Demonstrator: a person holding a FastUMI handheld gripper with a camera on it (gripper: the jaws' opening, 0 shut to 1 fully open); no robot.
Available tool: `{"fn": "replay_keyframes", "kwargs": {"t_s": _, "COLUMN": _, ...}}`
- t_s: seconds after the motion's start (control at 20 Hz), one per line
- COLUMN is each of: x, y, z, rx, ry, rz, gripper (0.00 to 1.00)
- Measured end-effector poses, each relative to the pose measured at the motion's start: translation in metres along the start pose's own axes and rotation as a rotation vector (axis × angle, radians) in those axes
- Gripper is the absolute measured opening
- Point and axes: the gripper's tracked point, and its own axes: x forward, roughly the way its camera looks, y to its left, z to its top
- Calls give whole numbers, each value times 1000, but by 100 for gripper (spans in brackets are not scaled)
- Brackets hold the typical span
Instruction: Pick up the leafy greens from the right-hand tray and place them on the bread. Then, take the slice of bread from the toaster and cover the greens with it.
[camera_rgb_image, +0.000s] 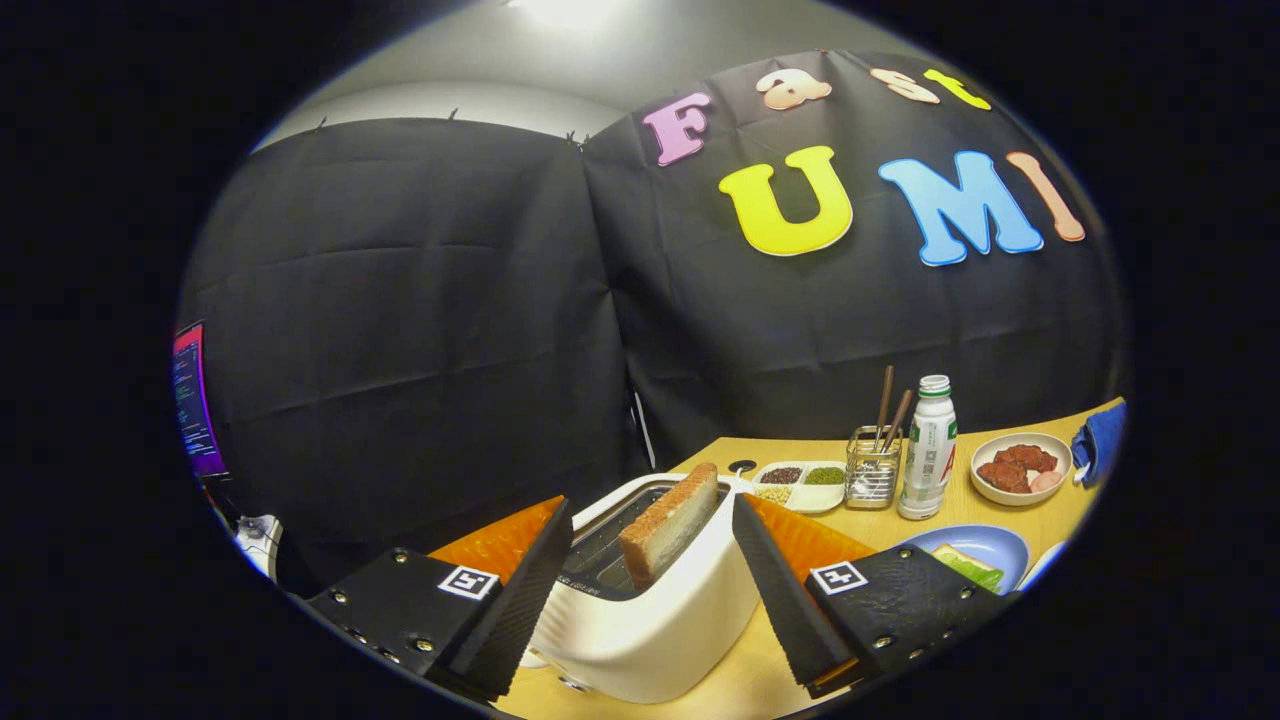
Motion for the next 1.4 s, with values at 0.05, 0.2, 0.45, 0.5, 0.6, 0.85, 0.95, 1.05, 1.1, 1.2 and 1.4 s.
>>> {"fn": "replay_keyframes", "kwargs": {"t_s": 0.05, "x": 4, "y": -3, "z": -4, "rx": -1, "ry": 11, "rz": -11, "gripper": 97}}
{"fn": "replay_keyframes", "kwargs": {"t_s": 0.2, "x": 12, "y": -7, "z": -15, "rx": -5, "ry": 38, "rz": -27, "gripper": 76}}
{"fn": "replay_keyframes", "kwargs": {"t_s": 0.45, "x": 8, "y": 4, "z": -10, "rx": 3, "ry": 23, "rz": 10, "gripper": 24}}
{"fn": "replay_keyframes", "kwargs": {"t_s": 0.5, "x": 8, "y": 7, "z": -10, "rx": 19, "ry": 17, "rz": 16, "gripper": 6}}
{"fn": "replay_keyframes", "kwargs": {"t_s": 0.6, "x": 1, "y": 12, "z": -4, "rx": 57, "ry": -1, "rz": 40, "gripper": 6}}
{"fn": "replay_keyframes", "kwargs": {"t_s": 0.85, "x": -15, "y": 9, "z": 22, "rx": 111, "ry": -58, "rz": 75, "gripper": 6}}
{"fn": "replay_keyframes", "kwargs": {"t_s": 0.95, "x": -22, "y": 7, "z": 30, "rx": 120, "ry": -79, "rz": 85, "gripper": 6}}
{"fn": "replay_keyframes", "kwargs": {"t_s": 1.05, "x": -32, "y": 3, "z": 42, "rx": 129, "ry": -115, "rz": 90, "gripper": 6}}
{"fn": "replay_keyframes", "kwargs": {"t_s": 1.1, "x": -36, "y": 2, "z": 48, "rx": 133, "ry": -134, "rz": 90, "gripper": 6}}
{"fn": "replay_keyframes", "kwargs": {"t_s": 1.2, "x": -47, "y": -1, "z": 57, "rx": 147, "ry": -158, "rz": 113, "gripper": 6}}
{"fn": "replay_keyframes", "kwargs": {"t_s": 1.4, "x": -66, "y": -25, "z": 63, "rx": 140, "ry": -169, "rz": 87, "gripper": 6}}
